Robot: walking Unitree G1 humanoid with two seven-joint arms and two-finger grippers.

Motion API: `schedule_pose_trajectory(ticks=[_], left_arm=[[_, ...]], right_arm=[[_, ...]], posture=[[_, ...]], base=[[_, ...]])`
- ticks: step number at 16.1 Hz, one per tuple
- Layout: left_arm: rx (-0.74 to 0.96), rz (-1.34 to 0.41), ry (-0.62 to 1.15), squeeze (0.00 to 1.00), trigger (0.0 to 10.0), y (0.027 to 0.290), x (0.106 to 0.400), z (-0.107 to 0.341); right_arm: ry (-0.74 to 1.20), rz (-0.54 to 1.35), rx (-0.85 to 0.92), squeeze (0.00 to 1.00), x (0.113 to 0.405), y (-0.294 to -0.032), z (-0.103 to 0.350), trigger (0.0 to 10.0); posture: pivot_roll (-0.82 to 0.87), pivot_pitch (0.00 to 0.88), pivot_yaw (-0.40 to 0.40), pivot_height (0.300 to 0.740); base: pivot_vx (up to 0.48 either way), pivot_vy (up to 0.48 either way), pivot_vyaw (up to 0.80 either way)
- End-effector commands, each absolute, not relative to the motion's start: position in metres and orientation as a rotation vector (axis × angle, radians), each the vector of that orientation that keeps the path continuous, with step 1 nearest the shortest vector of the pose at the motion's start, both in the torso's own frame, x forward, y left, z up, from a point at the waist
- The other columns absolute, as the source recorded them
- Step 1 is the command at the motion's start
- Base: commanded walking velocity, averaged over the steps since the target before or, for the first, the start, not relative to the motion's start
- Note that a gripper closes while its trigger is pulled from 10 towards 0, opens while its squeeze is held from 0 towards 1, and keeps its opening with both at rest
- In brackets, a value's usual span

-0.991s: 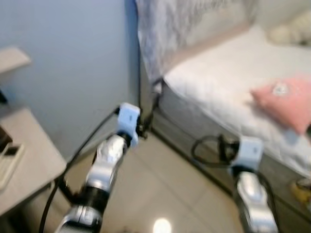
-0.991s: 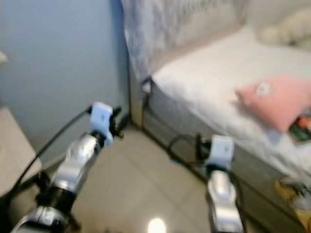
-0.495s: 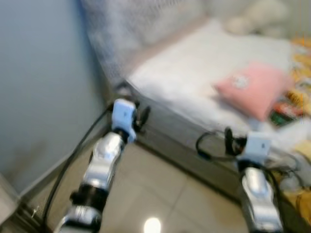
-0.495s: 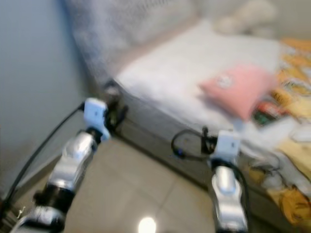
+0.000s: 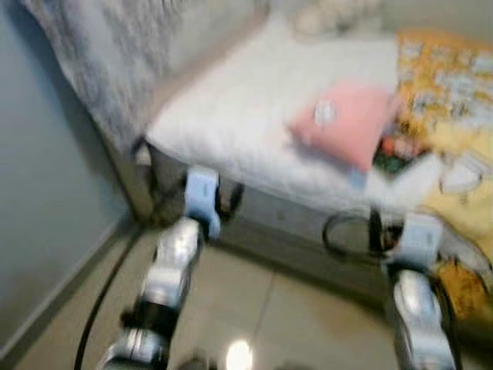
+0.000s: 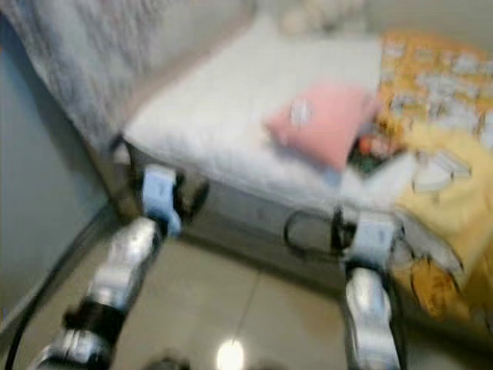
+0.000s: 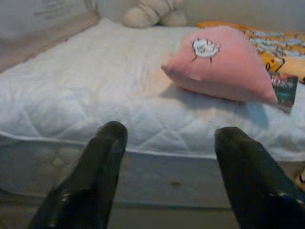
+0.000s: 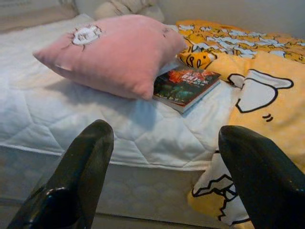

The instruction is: Clean up the room

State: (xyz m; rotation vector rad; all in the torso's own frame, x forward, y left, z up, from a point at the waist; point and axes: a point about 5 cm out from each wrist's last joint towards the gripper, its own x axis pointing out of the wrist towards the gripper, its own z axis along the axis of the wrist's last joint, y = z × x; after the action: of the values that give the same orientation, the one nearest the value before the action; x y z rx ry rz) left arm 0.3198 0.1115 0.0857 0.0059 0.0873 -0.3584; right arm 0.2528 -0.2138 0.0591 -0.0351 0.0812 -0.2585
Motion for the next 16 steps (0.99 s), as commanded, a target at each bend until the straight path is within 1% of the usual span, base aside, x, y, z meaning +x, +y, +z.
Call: schedule_pose_trajectory(ticks=[1, 5, 7, 11, 12, 13, 14, 15, 16], left_arm=[[0.014, -0.315, 0.089, 1.00, 10.0, 0.123, 0.325, 0.089], [0.031, -0.253, 0.121, 1.00, 10.0, 0.131, 0.327, 0.083], [0.048, -0.248, 0.108, 1.00, 10.0, 0.131, 0.327, 0.084], [0.014, -0.232, 0.061, 1.00, 10.0, 0.129, 0.328, 0.091], [-0.025, -0.233, 0.060, 1.00, 10.0, 0.130, 0.329, 0.091], [-0.106, -0.260, 0.054, 1.00, 10.0, 0.129, 0.329, 0.093], [-0.107, -0.256, 0.053, 1.00, 10.0, 0.131, 0.330, 0.093], [-0.027, -0.243, 0.026, 0.00, 10.0, 0.133, 0.332, 0.097], [-0.030, -0.262, 0.028, 0.00, 10.0, 0.130, 0.333, 0.098]], right_arm=[[0.073, -0.222, -0.037, 0.00, 0.258, -0.206, 0.063, 10.0], [0.114, -0.229, -0.036, 0.00, 0.264, -0.211, 0.058, 10.0], [0.091, -0.199, -0.028, 0.00, 0.264, -0.208, 0.061, 10.0], [0.095, -0.188, -0.029, 0.00, 0.264, -0.205, 0.058, 10.0], [0.093, -0.194, 0.027, 0.00, 0.265, -0.204, 0.058, 10.0], [0.101, -0.213, 0.060, 0.00, 0.265, -0.206, 0.057, 10.0], [0.103, -0.213, 0.059, 0.00, 0.266, -0.206, 0.057, 10.0], [0.102, -0.179, 0.016, 0.00, 0.267, -0.204, 0.057, 10.0], [0.106, -0.180, 0.013, 0.00, 0.268, -0.204, 0.057, 10.0]], posture=[[0.09, 0.000, -0.027, 0.727], [0.09, 0.000, -0.030, 0.727], [0.09, 0.000, -0.031, 0.727], [0.09, 0.000, -0.036, 0.727], [0.09, 0.000, -0.035, 0.727], [0.09, 0.000, -0.037, 0.727], [0.09, 0.000, -0.037, 0.727], [0.08, 0.000, -0.036, 0.727], [0.08, 0.000, -0.038, 0.727]], base=[[0.000, 0.000, 0.00], [0.000, 0.000, -0.65], [0.000, 0.000, 0.00], [0.000, 0.000, 0.00], [0.000, 0.000, 0.00], [0.000, 0.000, 0.00], [0.480, 0.000, 0.00], [0.480, 0.000, 0.00], [0.480, 0.000, -0.43]])
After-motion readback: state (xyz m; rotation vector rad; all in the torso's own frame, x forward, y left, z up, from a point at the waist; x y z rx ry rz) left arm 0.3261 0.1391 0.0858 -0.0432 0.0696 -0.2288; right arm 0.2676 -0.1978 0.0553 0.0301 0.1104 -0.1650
